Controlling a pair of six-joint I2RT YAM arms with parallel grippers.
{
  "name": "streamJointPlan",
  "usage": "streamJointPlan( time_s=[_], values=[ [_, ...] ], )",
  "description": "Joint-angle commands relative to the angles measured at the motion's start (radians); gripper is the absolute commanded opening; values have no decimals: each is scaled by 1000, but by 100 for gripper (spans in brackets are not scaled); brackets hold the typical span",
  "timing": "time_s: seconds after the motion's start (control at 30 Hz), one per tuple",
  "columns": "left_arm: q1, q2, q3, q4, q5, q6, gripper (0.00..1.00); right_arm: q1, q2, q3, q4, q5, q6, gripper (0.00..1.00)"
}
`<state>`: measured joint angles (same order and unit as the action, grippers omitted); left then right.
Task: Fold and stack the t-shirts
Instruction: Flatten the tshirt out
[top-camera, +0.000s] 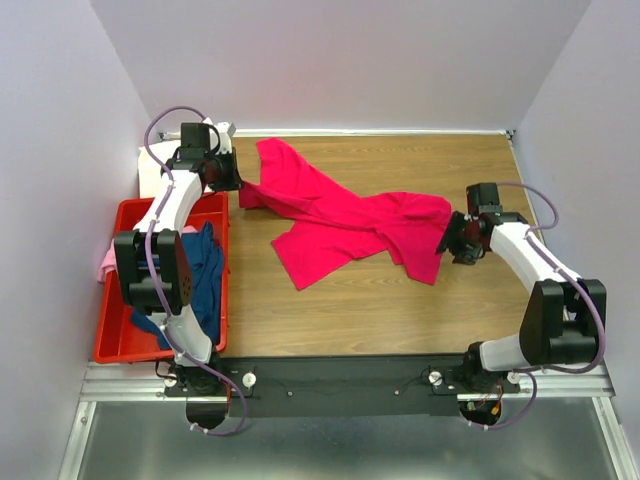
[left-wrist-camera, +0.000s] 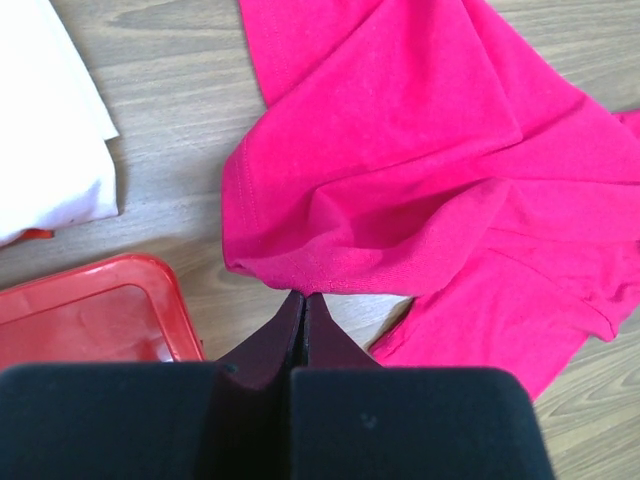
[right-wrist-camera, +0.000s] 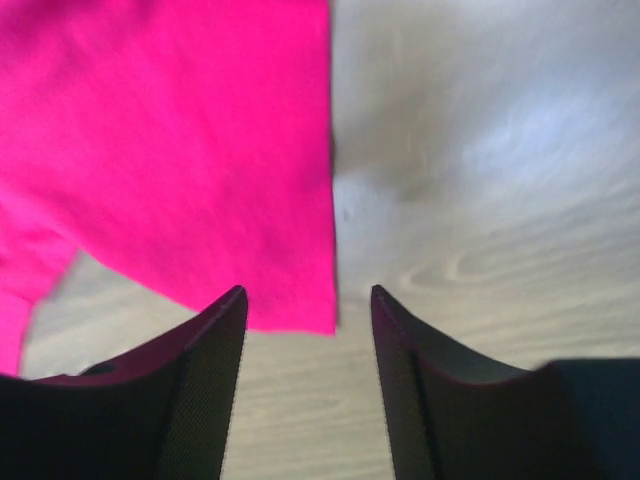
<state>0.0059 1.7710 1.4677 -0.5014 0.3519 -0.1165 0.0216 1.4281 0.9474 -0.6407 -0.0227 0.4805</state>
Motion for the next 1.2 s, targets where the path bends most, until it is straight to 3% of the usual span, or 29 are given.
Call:
streamJointPlan(
  time_s=[0.0, 0.47, 1.17],
  values=[
    [-3, -12, -23, 8, 22, 23, 0, 27, -46, -85, -34, -63, 82, 57],
    [-3, -15, -7, 20, 22, 21, 0, 144, 80, -99, -34, 17, 156, 45],
    [-3, -24, -18, 24, 35, 24, 0, 146, 109, -157, -7, 80, 201, 45]
  ],
)
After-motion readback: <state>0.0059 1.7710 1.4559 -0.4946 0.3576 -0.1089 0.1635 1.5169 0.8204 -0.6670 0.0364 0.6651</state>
